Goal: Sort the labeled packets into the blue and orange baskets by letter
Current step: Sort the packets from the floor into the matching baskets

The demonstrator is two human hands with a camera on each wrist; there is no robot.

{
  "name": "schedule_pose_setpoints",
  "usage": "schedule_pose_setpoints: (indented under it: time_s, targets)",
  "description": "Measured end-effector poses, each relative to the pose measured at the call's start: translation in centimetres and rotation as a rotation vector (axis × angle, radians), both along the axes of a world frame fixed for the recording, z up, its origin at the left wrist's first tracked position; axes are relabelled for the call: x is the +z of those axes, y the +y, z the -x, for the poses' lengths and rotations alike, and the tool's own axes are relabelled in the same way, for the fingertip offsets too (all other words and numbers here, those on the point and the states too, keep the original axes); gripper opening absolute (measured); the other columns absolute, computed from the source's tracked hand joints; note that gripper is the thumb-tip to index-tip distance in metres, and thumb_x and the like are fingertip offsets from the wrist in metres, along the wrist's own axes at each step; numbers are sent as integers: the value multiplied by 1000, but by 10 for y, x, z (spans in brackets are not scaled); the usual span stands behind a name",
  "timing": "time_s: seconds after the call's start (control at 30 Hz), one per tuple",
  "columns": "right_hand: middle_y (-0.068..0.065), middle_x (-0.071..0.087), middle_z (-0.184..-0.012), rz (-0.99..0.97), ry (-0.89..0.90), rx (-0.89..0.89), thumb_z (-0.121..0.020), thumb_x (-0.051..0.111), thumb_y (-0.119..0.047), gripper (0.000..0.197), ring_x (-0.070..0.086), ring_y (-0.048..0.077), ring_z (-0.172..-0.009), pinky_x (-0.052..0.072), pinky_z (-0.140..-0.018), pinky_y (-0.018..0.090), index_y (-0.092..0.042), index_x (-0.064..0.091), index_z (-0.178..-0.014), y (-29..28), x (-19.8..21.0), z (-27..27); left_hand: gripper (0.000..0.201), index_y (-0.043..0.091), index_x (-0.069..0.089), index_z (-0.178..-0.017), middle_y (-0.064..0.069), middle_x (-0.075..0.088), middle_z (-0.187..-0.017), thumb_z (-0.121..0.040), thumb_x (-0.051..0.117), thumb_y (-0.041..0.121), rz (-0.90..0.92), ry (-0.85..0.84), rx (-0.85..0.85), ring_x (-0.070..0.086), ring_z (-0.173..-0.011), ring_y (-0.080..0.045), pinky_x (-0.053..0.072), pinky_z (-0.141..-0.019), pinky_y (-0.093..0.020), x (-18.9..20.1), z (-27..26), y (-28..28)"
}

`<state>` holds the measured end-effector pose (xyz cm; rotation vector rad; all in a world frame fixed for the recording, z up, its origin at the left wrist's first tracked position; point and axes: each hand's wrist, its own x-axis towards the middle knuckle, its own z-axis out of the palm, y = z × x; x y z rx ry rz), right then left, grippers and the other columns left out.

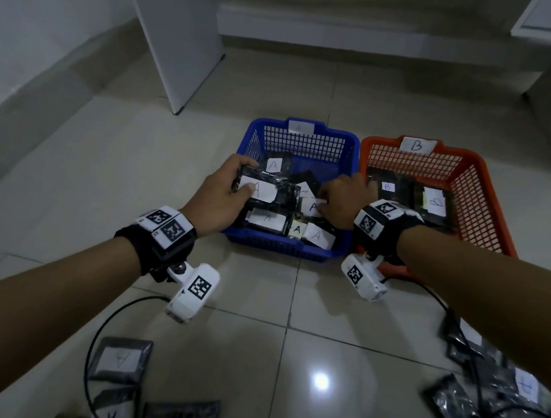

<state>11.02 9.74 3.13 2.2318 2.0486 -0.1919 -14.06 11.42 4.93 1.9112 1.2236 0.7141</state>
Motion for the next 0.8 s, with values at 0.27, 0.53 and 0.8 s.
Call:
schedule_pose_setpoints:
  time_s: [0.27, 0.53, 0.8]
  targets:
    - [-5, 69, -102, -52, 995, 35, -103, 51, -36, 26, 66, 4, -86, 56, -81, 29, -19, 64, -117, -16, 37, 15, 27, 23, 51, -121, 8, 69, -103, -98, 56, 10, 18, -96, -16, 64, -81, 3, 49, -71, -12, 5, -16, -4]
    - [3, 70, -97, -170, 876, -63, -94, 66, -19, 30, 68, 11, -77, 54, -61, 23, -18, 57, -123, -9, 27, -10, 46, 27, 48, -134, 7, 62, -115, -93, 66, 20, 17, -89, 12, 65, -94, -12, 51, -86, -22, 12, -13, -9]
    - [10, 68, -113, -84, 275, -62, -91, 64, -35, 30, 64, 32, -100, 47, -76, 35, -27, 63, -120, -11, -2, -27, 21, 18, 62, -109, 4, 70, -91, -90, 68, 11, 15, 26, 117, 66, -89, -22, 51, -86, -30, 11, 78, -9]
